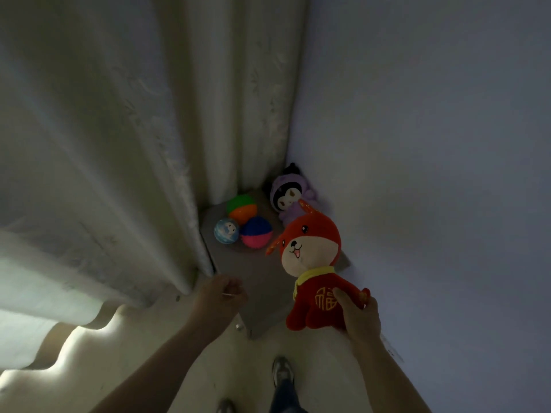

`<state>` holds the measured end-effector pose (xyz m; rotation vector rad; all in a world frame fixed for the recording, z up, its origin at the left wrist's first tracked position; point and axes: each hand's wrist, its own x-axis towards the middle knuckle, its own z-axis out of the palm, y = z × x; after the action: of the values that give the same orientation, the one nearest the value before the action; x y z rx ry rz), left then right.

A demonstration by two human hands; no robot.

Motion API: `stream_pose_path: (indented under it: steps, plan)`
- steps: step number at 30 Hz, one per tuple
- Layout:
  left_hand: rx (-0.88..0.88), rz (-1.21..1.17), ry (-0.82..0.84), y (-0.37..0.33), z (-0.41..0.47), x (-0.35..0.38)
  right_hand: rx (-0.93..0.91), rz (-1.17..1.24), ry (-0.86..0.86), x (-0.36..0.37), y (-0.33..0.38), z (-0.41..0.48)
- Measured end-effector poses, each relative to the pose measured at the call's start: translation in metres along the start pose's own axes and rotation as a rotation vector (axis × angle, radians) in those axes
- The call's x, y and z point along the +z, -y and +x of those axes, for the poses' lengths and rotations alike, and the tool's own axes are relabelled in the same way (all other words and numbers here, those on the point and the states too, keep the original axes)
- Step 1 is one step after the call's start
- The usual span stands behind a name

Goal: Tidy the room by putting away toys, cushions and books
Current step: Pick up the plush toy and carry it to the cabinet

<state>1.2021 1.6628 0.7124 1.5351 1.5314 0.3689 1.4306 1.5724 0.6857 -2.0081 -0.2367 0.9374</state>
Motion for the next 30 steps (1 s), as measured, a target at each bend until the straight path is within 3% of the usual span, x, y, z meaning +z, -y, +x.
stream_pose_path:
  steps: [8,20,26,30]
  plan:
    - [-0.083,0.043,-0.042,-0.027,0.070,0.032,0.186,0.026,0.066,0.026,0.018,0.091]
    - [-0.180,0.119,-0.062,-0.012,0.136,0.065,0.641,0.263,0.093,0.084,0.004,0.165]
    - [-0.249,0.080,-0.077,-0.002,0.153,0.060,0.743,0.315,0.301,0.129,0.008,0.180]
    - [-0.273,0.047,-0.101,0.004,0.157,0.057,0.753,0.210,0.390,0.150,-0.004,0.186]
